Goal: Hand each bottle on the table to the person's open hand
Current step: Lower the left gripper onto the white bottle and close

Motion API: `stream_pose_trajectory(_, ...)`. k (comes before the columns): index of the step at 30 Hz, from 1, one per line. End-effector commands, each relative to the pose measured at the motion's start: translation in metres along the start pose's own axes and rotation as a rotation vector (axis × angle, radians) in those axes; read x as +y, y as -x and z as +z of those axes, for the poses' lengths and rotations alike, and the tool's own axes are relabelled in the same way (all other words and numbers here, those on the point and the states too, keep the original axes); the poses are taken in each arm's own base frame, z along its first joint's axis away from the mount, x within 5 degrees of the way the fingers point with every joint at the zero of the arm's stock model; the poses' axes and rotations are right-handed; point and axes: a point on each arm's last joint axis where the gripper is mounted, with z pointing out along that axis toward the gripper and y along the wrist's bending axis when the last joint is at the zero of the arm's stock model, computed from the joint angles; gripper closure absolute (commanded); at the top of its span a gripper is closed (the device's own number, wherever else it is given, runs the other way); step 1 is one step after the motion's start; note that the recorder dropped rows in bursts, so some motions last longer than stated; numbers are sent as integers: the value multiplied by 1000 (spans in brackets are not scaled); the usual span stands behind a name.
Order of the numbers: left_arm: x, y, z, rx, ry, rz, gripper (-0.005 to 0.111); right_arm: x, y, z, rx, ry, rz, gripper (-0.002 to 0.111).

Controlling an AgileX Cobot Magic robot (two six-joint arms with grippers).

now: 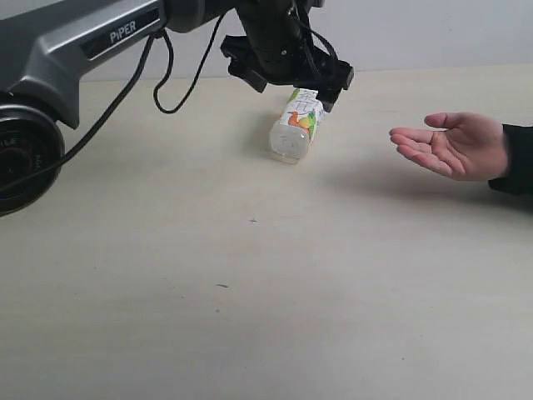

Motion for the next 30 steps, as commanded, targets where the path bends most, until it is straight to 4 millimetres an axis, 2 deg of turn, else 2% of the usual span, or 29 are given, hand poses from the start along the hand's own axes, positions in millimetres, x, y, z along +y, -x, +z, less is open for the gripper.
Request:
stream_pose_trajectory(1, 0, 4, 15, -72, -12, -34, 2, -1, -1, -1, 0, -3, 2, 108)
stream_pose_trajectory(6, -1, 0, 39, -79, -13, -40, 2, -1, -1, -1, 0, -3, 2, 108)
stream_pose_trajectory(12, 1, -3, 56, -104, 5, -52, 2, -1, -2, -1, 2, -3, 2, 108)
stream_pose_trajectory(25, 4, -8, 60, -71, 50, -96, 6, -1, -2, -1, 5, -2, 2, 108)
stream_pose_trajectory(30, 3, -19, 83, -21, 39, -111, 6, -1, -2, -1, 5, -2, 18, 108)
